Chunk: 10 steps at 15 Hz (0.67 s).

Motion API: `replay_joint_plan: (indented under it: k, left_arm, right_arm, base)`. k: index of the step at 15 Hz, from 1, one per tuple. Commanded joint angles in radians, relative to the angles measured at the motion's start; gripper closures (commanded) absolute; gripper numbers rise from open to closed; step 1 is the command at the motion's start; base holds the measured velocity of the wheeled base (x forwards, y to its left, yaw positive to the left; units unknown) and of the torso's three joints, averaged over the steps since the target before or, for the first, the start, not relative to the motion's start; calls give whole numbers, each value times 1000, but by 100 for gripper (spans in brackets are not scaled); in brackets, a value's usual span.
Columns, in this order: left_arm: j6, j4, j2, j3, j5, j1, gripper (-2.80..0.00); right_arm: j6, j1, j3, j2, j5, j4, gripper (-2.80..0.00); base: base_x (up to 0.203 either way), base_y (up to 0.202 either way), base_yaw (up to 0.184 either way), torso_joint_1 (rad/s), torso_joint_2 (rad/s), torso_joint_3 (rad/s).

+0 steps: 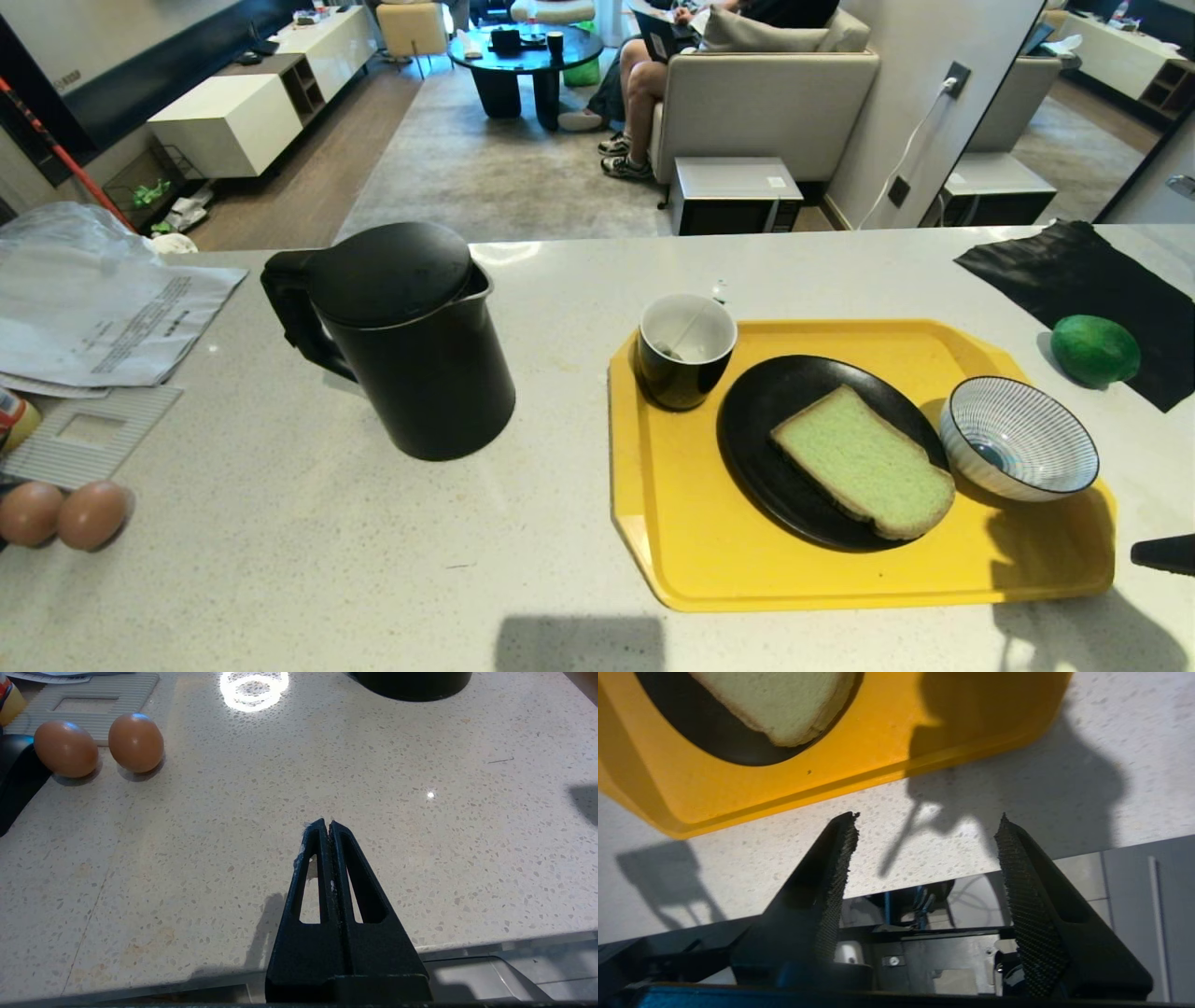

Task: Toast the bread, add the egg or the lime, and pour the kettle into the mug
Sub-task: Pick up the bread slice

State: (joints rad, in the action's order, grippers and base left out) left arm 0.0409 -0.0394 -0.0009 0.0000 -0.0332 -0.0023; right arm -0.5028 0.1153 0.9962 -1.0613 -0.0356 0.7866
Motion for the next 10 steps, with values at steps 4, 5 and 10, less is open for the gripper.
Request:
replay_joint_plan:
  k: [4,5,10]
  left_arm:
    - [1,-1,-1,17,0,-1,0]
    - [1,-1,-1,17,-1,-1,0]
    - [1,-1,-1,17,1,0,0]
  right_arm:
    - [-123,28,-14,-30,-200,-35,-280]
    - [-142,32,-11,-52,-212,-36,-280]
    - [-155,58,65,-148,-206,-37,-280]
  base:
    - [0,0,0,0,0,0]
    - [0,0,0,0,0,0]
    - [0,0,0,0,0,0]
